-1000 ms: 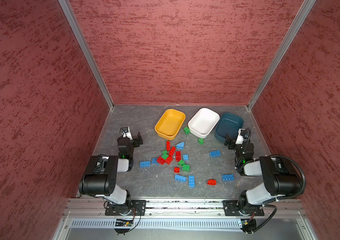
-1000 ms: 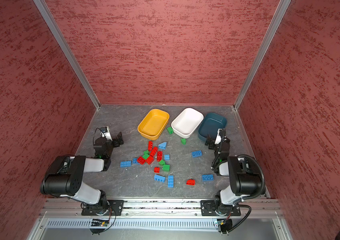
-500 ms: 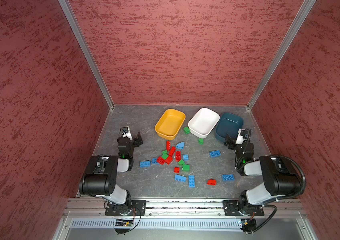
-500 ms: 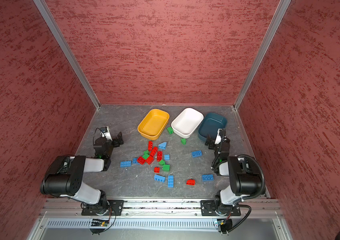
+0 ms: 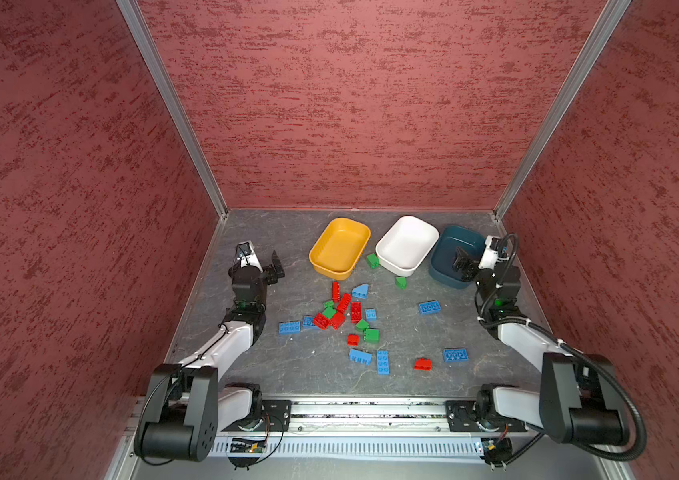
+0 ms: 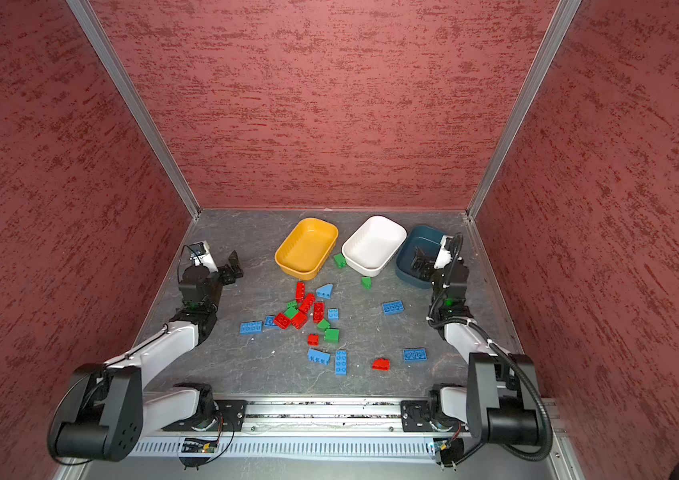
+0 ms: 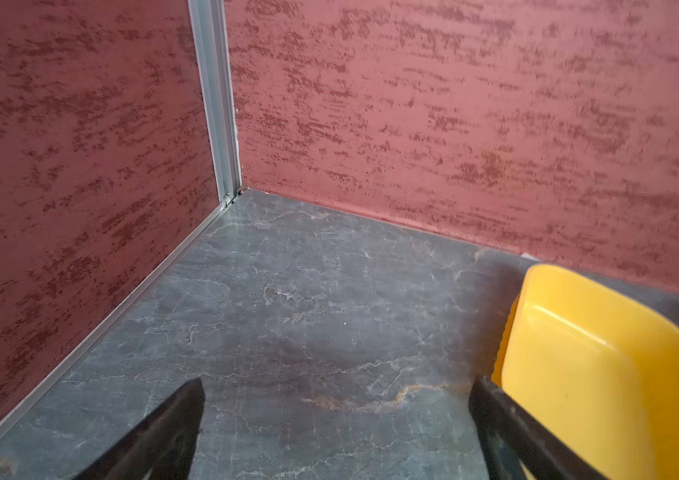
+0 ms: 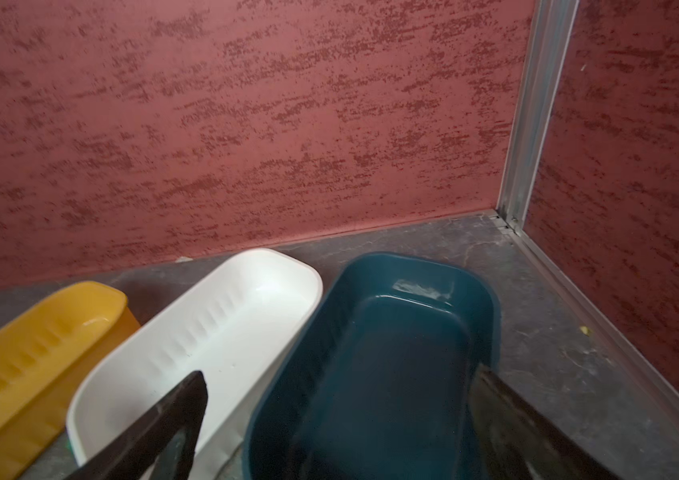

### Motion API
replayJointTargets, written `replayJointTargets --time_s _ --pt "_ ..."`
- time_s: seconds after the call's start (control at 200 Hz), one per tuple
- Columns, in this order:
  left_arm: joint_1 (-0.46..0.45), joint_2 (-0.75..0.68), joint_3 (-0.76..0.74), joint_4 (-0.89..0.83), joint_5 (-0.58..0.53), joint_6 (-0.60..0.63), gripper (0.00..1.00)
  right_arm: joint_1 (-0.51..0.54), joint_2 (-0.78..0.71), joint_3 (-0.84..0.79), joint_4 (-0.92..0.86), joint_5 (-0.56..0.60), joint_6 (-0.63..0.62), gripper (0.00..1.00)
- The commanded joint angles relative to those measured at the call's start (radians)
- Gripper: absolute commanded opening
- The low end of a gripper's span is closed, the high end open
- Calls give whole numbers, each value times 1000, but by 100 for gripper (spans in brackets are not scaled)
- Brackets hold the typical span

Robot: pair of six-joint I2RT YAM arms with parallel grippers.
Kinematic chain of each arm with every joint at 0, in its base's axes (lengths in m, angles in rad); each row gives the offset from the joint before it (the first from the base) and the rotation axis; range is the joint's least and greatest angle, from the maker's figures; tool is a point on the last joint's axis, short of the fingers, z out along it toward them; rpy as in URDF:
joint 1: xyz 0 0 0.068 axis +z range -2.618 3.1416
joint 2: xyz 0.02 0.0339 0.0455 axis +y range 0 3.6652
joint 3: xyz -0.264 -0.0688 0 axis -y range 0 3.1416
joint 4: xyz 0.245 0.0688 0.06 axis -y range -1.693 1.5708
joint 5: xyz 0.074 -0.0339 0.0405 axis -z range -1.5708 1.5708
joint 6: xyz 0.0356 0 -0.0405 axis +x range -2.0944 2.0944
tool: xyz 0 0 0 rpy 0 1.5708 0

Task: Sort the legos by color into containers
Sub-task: 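Grasp the blue brick with the right gripper while the left reaches forward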

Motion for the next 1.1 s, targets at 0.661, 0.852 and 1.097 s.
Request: replayJointTargets --time_s 0.661,0.852,1.097 --pt "18 -209 85 -460 56 -417 99 144 63 184 -1110 98 1031 99" --pt "33 -184 71 -457 76 -417 99 247 199 278 -1148 90 1049 92" --pt "35 -143 47 -423 104 -439 99 357 418 478 -1328 152 1070 70"
